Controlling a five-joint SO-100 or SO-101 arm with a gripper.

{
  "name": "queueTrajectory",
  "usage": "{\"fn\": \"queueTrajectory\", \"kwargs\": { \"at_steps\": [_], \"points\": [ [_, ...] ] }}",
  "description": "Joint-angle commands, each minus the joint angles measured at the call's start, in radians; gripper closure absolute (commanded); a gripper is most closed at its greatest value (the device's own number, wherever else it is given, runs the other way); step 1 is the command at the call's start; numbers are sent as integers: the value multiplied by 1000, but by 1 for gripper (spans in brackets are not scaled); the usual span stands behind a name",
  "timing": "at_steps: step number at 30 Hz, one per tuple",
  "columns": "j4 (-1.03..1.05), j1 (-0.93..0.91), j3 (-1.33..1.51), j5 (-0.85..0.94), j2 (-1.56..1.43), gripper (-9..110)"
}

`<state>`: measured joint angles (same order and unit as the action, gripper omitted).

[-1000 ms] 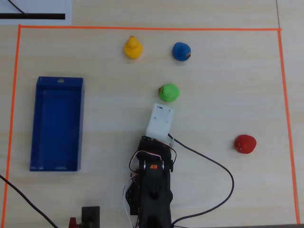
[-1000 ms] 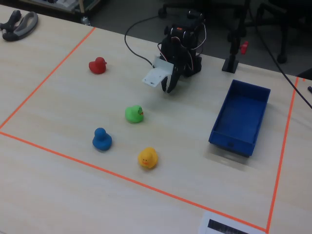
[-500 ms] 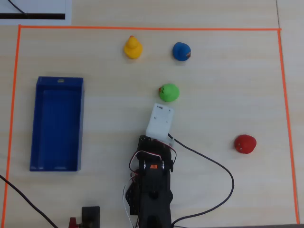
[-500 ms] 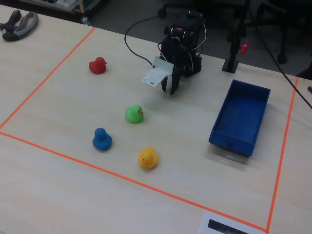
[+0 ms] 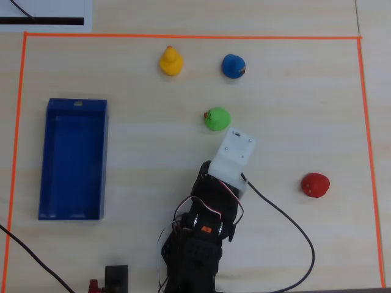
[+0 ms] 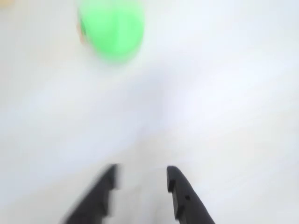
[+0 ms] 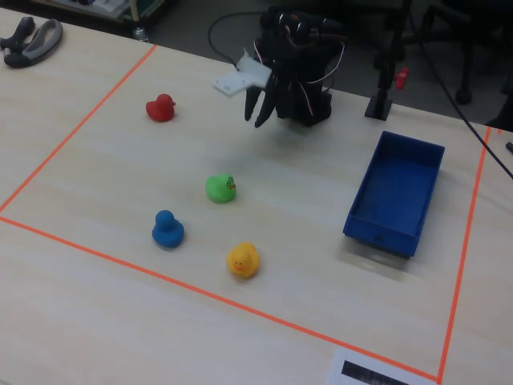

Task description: Grasp red duck and put it into box.

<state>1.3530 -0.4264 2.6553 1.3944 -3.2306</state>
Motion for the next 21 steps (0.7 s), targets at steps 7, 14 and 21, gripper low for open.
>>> {"fn": "queueTrajectory", "kwargs": {
  "at_steps": [7,14,21],
  "points": [
    [-178,-399,-629,126,735,65],
    [-436,-594,-611,221,994,64],
    [-695,-733,-552,313,1117,61]
  ]
}}
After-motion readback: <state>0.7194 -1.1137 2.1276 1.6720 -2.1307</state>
